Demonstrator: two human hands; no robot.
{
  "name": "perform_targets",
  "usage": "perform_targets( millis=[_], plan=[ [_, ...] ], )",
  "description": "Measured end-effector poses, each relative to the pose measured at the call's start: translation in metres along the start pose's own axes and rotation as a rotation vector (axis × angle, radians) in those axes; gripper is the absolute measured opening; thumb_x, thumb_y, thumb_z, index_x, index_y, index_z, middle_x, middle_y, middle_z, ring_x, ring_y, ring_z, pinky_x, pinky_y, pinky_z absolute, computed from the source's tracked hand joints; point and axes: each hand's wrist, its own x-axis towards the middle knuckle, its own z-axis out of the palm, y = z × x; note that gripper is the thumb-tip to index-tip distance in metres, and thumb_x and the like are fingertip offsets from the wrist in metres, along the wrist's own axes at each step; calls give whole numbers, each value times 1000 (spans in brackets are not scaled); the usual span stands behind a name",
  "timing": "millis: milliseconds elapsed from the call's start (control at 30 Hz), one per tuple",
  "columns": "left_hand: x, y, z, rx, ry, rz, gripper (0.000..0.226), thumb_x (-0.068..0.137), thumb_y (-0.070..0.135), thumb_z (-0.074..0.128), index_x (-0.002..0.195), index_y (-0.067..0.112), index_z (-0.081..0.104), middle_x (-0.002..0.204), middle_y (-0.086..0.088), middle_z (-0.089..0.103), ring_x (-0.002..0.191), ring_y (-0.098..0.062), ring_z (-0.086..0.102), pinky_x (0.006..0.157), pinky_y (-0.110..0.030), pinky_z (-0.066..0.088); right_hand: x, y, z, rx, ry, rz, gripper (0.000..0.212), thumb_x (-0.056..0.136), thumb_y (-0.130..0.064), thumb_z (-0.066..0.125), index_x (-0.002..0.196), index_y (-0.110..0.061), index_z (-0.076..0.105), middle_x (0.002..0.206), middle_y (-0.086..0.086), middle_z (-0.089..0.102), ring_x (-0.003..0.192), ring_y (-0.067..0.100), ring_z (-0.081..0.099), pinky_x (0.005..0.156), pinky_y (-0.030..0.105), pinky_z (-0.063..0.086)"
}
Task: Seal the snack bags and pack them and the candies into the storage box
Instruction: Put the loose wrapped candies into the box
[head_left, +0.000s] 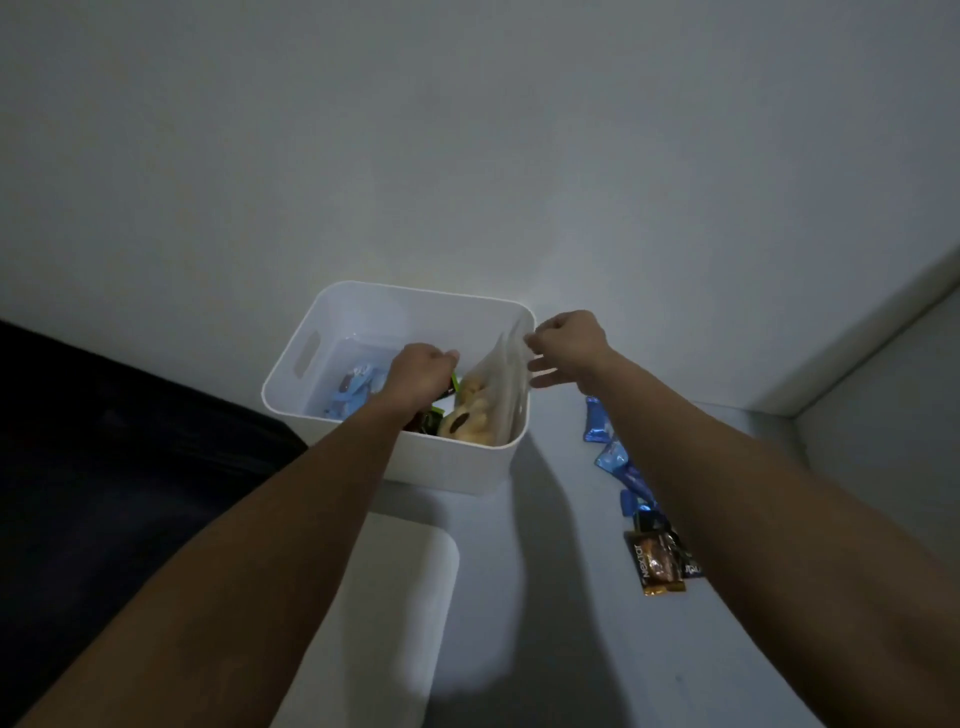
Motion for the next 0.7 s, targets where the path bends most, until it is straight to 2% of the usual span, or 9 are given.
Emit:
perform_targets(
  millis=[67,167,233,300,367,400,500,600,700],
  plan=[
    [-3,13,10,-17,1,59,34,87,34,60,82,2,70,84,-22,69,82,-39,68,79,-45,58,-2,9,-21,-2,20,0,16,87,-9,66,97,3,62,95,21,64,70,26,69,57,40,61],
    [-13,38,34,9,-41,158,25,84,33,66,91,9,71,88,-15,72,84,-31,69,75,-33,56,-8,26,-52,-53,21,42,25,89,-11,65,106,7,62,98,21,64,75,26,68,64,43,61],
    [-21,55,56,-12,-73,209,28,82,29,69,102,9,70,90,-11,71,83,-29,69,71,-35,58,-13,41,-73,-108,28,84,26,88,-12,66,106,7,62,98,20,64,75,26,67,69,44,60],
    [-30,69,80,-23,-114,251,31,82,26,69,107,8,67,90,-9,70,78,-28,69,68,-36,59,-17,57,-93,-146,46,119,26,88,-13,67,105,6,63,95,19,64,70,24,65,62,40,60],
    [-36,78,103,21,-167,318,31,82,26,70,107,9,66,91,-9,70,78,-27,68,73,-35,58,-21,71,-111,-179,65,158,25,87,-13,68,102,7,64,94,19,65,68,23,64,57,36,58],
    [-39,80,115,61,-201,347,32,82,26,70,108,9,66,93,-9,70,78,-25,67,75,-31,56,-23,79,-120,-193,78,179,25,86,-12,69,101,7,65,94,20,66,71,25,65,59,38,59],
    [-49,81,149,239,-313,393,42,80,28,72,117,9,64,102,-7,69,90,-20,64,79,-23,46,-28,106,-147,-253,108,238,23,82,-12,73,95,6,68,90,23,67,74,31,66,68,48,61],
    [-55,64,183,412,-457,369,61,73,32,79,126,12,57,113,-8,64,103,-23,62,82,-26,45,-34,134,-167,-388,107,261,26,78,-14,77,96,4,68,82,16,64,78,31,66,67,47,61],
    [-65,35,215,488,-579,356,74,58,42,85,122,22,55,117,0,62,104,-19,61,86,-33,51,-37,162,-181,-558,74,280,46,74,-17,81,112,-1,62,98,12,59,87,30,64,68,44,60]
  ],
)
